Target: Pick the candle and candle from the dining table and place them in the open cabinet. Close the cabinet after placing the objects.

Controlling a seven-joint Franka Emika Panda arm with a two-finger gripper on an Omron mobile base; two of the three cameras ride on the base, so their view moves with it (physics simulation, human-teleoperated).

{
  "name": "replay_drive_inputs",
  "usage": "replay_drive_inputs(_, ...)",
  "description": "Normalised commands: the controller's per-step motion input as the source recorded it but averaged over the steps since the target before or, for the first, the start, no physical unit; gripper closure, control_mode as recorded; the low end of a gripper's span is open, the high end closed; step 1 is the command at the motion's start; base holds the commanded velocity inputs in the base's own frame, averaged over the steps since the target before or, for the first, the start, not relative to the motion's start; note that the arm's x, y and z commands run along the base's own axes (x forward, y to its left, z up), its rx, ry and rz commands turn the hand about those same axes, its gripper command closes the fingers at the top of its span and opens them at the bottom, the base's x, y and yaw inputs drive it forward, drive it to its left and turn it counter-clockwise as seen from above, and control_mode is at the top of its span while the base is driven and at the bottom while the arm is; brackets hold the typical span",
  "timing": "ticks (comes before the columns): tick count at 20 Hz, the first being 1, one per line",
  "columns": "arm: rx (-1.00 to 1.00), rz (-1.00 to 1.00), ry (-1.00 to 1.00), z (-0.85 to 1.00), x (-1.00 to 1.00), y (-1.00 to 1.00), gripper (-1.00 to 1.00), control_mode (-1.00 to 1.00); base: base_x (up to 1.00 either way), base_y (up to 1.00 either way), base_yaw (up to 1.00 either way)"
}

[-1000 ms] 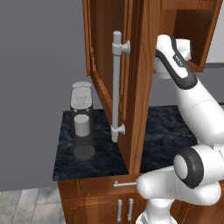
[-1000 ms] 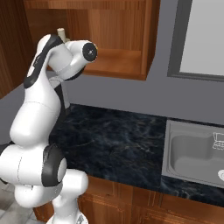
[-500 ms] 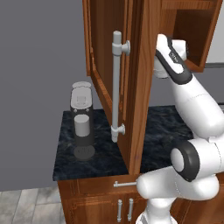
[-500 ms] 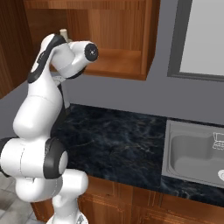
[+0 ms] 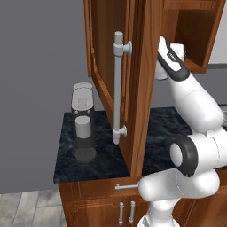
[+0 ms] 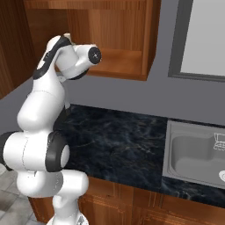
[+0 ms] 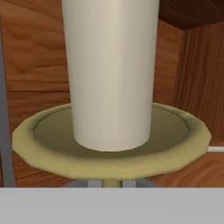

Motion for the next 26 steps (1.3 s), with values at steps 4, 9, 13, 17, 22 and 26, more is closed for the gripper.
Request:
replay_drive_inputs(4,0.0,0.0,0.0,-0.18,0.25,0.01,1.0,-1.0,0.0,0.0,0.0)
replay_drive_inputs(9,0.0,0.0,0.0,-0.11,0.29,0.05,1.0,-1.0,0.0,0.0,0.0)
replay_drive_inputs(13,-0.01,0.0,0.0,-0.12,0.32,0.08,1.0,-1.0,0.0,0.0,0.0)
replay_drive_inputs(17,-0.03,0.0,0.0,-0.2,0.36,0.11,1.0,-1.0,0.0,0.0,0.0)
replay_drive_inputs(22,-0.09,0.0,0.0,-0.26,0.18,0.17,1.0,-1.0,0.0,0.0,0.0)
replay_drive_inputs(26,-0.11,0.0,-0.03,-0.16,0.09,0.29,1.0,-1.0,0.0,0.0,0.0)
